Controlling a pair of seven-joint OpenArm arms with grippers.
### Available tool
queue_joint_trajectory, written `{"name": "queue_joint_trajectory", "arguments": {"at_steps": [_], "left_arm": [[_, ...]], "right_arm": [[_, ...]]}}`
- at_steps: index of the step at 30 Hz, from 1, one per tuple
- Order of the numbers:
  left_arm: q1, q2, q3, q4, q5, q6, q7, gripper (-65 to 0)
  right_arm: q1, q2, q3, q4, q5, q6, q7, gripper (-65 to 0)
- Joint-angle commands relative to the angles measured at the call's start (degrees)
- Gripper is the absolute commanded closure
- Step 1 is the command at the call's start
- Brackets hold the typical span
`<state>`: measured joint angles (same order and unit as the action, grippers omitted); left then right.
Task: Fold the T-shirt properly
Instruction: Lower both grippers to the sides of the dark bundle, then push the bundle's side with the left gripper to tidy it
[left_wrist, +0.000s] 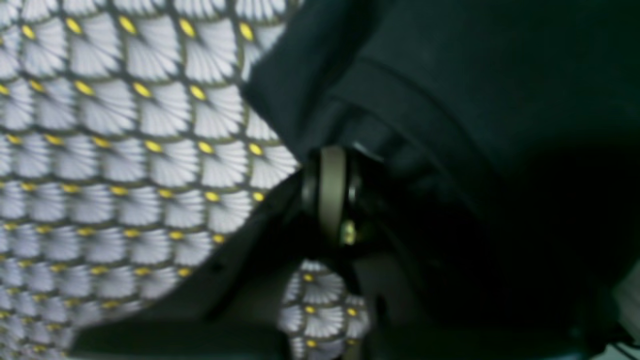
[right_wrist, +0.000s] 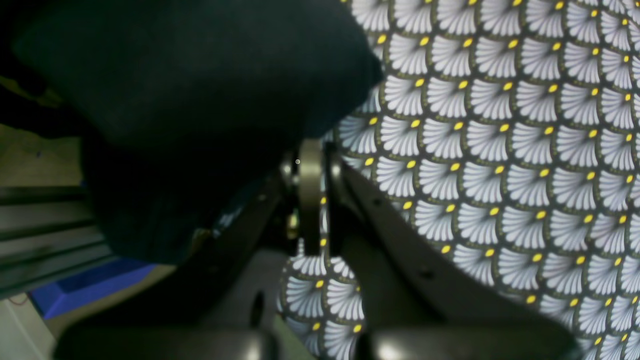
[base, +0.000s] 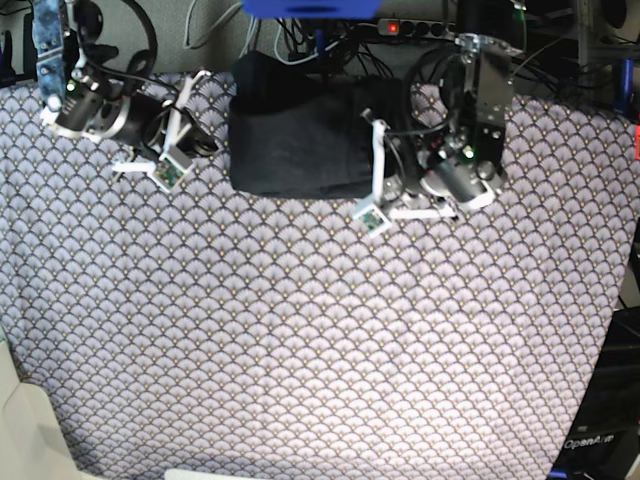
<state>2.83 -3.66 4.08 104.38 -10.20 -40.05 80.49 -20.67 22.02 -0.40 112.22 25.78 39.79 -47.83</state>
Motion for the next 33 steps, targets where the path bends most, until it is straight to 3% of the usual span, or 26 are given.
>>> {"name": "queue_joint_trajectory", "arguments": {"at_steps": [1,7,13,21,27,33], "left_arm": [[-0.94,-0.34,-0.34,2.83,-0.40,0.05,-0.49,0.0],[-1.29,-0.34,-0.43,8.90,-0.40,0.05,-0.49,0.0],[-1.20,-0.78,1.07,7.93,-2.51,0.05,-0.49,0.0],[-1.20,-0.87,1.68,1.86,-4.00,0.05,-0.49,0.0],[-2.96,-1.57,7.40,-6.58,-2.51,0.05,-0.49,0.0],[-5.25,-1.39,8.10,-14.58,0.66,0.05,-1.59,0.0]], "right_arm": [[0.14,0.18,0.45,0.96,0.99,0.21,1.46,0.0],[0.14,0.18,0.18,0.96,0.99,0.21,1.46,0.0],[-0.04,-0.61,0.10,0.96,0.99,0.21,1.64,0.0],[-1.80,-1.93,0.54,0.96,0.99,0.21,4.54,0.0],[-4.70,-1.93,0.10,0.96,0.99,0.21,8.49,0.0],[-5.84,-1.93,-0.87,0.96,0.99,0.21,10.08,0.0]]}}
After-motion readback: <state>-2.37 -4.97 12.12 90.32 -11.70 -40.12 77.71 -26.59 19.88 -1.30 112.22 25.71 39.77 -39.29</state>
